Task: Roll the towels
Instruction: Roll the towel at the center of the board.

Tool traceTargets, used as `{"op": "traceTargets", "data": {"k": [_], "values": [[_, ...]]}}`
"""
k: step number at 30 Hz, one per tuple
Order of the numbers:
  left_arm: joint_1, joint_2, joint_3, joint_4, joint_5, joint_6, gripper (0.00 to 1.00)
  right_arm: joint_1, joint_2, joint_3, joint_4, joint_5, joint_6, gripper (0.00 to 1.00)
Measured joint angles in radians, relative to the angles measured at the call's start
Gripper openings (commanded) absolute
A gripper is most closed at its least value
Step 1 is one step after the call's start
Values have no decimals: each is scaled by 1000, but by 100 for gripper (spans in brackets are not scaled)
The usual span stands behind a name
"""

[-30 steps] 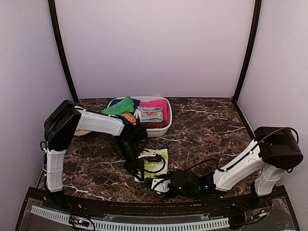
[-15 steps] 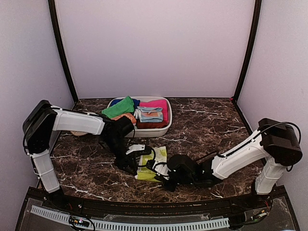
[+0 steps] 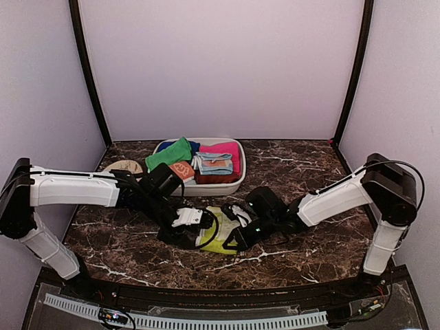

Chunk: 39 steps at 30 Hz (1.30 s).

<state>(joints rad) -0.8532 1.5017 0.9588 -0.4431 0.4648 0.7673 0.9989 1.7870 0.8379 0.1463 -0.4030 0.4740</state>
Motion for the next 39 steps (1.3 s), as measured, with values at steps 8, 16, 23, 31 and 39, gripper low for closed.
{"op": "traceTargets", "data": {"k": [8,16,23,31,39], "values": [[-136,138,7,80,-189,79,47,-62,61,51,-28,-175,115,0],[-160,179,4,191,-320,124,47,-80,97,82,-50,-232,153,0],[-160,239,3,228,-365,138,44,-97,109,85,-41,-268,184,0],[-160,244,10,221,-377,127,62,-128,110,79,-35,-293,212,0],[-159,146,2,195,-431,126,78,-130,126,82,-37,-309,212,0]]}}
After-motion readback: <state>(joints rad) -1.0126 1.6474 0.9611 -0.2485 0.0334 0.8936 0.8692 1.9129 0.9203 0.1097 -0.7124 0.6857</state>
